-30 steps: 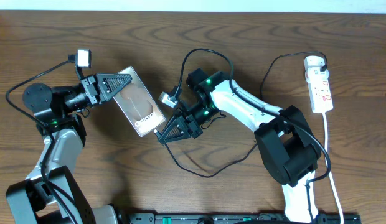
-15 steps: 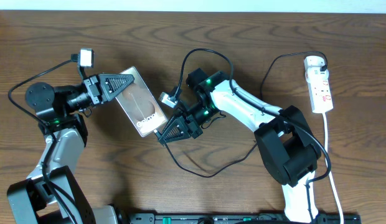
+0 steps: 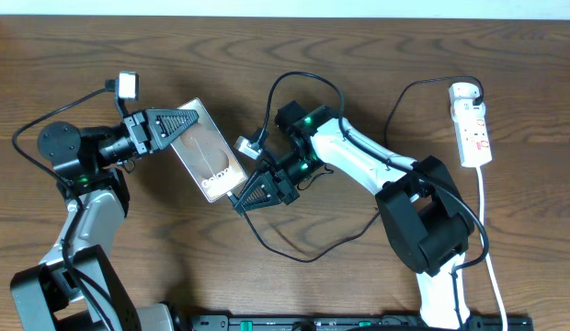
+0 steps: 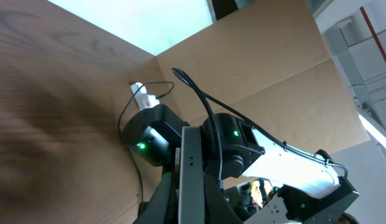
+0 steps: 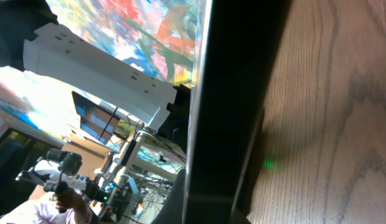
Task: Plug charger to phone and switch on socket
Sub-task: 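Push the connector into the phone's bottom port with the right gripper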
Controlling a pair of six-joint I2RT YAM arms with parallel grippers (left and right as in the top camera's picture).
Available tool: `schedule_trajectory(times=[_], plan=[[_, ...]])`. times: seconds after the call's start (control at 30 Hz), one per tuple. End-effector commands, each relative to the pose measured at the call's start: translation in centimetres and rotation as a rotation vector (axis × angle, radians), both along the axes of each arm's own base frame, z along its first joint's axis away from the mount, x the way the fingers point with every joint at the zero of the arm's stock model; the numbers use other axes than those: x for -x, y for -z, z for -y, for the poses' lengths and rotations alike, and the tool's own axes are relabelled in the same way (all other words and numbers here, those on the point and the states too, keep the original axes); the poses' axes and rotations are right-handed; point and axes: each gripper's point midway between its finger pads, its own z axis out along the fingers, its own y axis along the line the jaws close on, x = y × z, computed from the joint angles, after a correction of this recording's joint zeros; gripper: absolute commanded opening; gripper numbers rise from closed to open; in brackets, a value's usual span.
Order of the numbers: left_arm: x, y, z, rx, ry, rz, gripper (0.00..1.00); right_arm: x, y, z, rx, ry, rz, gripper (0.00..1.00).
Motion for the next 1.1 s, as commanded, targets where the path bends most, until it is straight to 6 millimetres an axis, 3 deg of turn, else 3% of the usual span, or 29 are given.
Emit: schedule_trajectory(times=[0.0, 0.8, 1.07], plan=[[-0.1, -1.4, 0.1, -0.020, 0.009, 0.053, 0.07, -0.8, -0.7, 0.4, -0.038, 0.023, -0.010, 0.01], [-0.3, -1.5, 0.0, -0.018, -0.008, 0.061, 0.07, -1.1, -0.7, 0.5, -0.027, 0.031, -0.025, 0.01], [-0.3, -1.4, 0.0, -0.020, -0.008, 0.066, 0.07, -1.5, -1.7, 0.0, -0.036, 0.027, -0.013, 0.01]])
